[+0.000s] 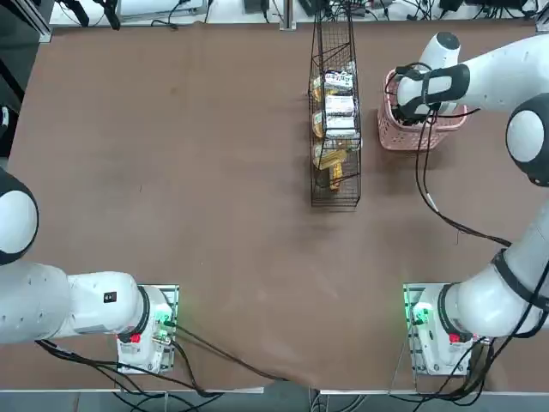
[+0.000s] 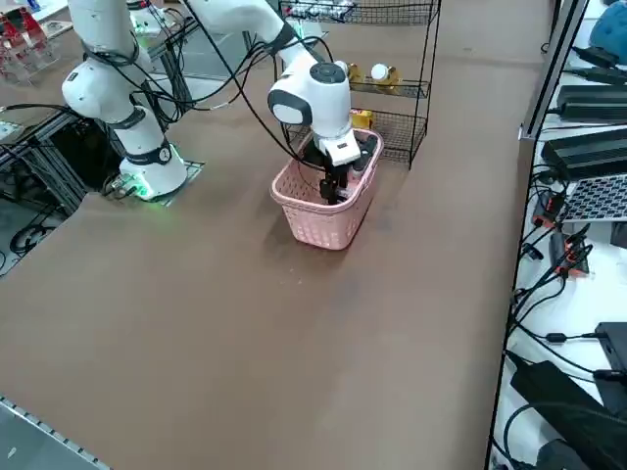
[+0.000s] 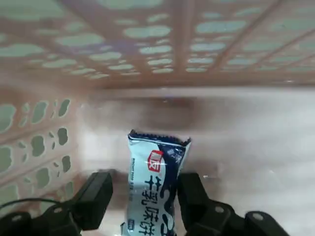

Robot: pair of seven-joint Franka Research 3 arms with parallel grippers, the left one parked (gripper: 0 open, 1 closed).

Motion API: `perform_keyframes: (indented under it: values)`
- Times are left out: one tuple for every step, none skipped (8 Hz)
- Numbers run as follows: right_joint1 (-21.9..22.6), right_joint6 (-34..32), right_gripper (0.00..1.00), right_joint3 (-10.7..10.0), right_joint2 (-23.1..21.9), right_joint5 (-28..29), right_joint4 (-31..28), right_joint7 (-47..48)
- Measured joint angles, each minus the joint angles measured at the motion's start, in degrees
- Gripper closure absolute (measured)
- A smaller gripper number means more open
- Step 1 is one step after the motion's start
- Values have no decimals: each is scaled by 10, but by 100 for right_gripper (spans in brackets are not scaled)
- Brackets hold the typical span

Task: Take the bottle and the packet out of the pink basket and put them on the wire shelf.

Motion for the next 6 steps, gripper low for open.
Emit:
perform_keyframes:
  values:
    - [0,0,19,0,0,0,0,0]
    - [0,0,19,0,1,0,0,0]
    - [0,0,19,0,1,0,0,0]
    - [0,0,22,0,1,0,0,0]
    - [0,1,25,0,1,0,0,0]
    - [0,2,31,0,1,0,0,0]
